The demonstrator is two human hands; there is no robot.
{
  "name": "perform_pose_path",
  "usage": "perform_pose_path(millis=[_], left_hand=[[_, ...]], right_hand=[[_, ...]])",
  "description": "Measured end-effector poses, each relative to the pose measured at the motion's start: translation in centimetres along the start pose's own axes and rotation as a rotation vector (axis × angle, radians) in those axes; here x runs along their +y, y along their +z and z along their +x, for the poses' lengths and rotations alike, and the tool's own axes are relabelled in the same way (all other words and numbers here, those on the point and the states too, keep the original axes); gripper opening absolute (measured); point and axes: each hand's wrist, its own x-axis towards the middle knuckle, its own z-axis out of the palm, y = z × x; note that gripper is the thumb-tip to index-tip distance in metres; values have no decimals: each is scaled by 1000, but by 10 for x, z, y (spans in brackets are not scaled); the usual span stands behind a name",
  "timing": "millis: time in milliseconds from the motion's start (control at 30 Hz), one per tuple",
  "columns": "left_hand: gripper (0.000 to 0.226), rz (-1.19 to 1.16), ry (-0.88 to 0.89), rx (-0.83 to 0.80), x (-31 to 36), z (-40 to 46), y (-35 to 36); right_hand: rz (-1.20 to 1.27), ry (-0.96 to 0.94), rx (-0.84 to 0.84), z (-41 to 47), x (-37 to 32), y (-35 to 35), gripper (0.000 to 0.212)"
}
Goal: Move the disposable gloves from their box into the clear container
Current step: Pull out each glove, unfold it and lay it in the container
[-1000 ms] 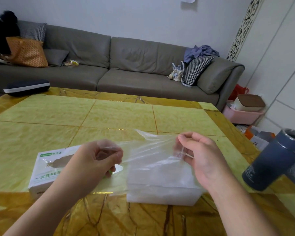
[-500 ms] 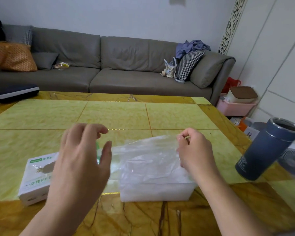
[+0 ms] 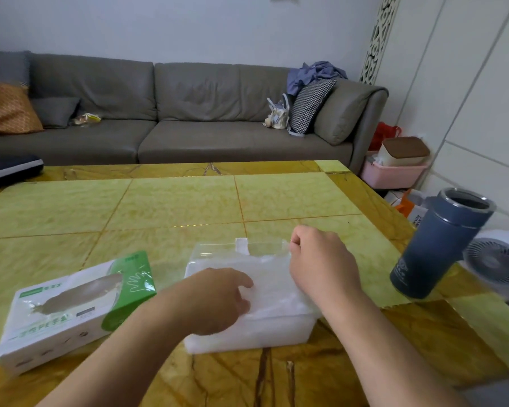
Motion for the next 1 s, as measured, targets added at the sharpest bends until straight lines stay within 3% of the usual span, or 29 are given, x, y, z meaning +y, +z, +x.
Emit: perform_pose_path(millis=[133, 267, 367, 467, 600, 700, 900, 1000], left_hand=[[67, 61, -8, -114, 1, 11, -8], [63, 112, -15, -85, 4, 16, -3], [52, 116, -36, -66, 1, 19, 0], [40, 143, -12, -71, 2, 17, 0], [59, 120, 1, -49, 2, 10, -4], [69, 106, 0, -22, 2, -4, -8], [58, 379, 96, 319, 16, -20, -7], [58, 345, -2, 257, 14, -14, -5]], right_hand=[[-44, 14, 4, 1, -1, 0, 18], [-51, -7, -25, -4, -9, -14, 11], [4, -196, -12, -14, -26, -30, 19], [154, -282, -223, -26, -43, -34, 19], [-19, -229, -449, -31, -37, -23, 13], [-111, -253, -464, -29, -32, -14, 35], [-99, -262, -499, -27, -37, -9, 58], [-116, -236, -518, -26, -38, -5, 62]])
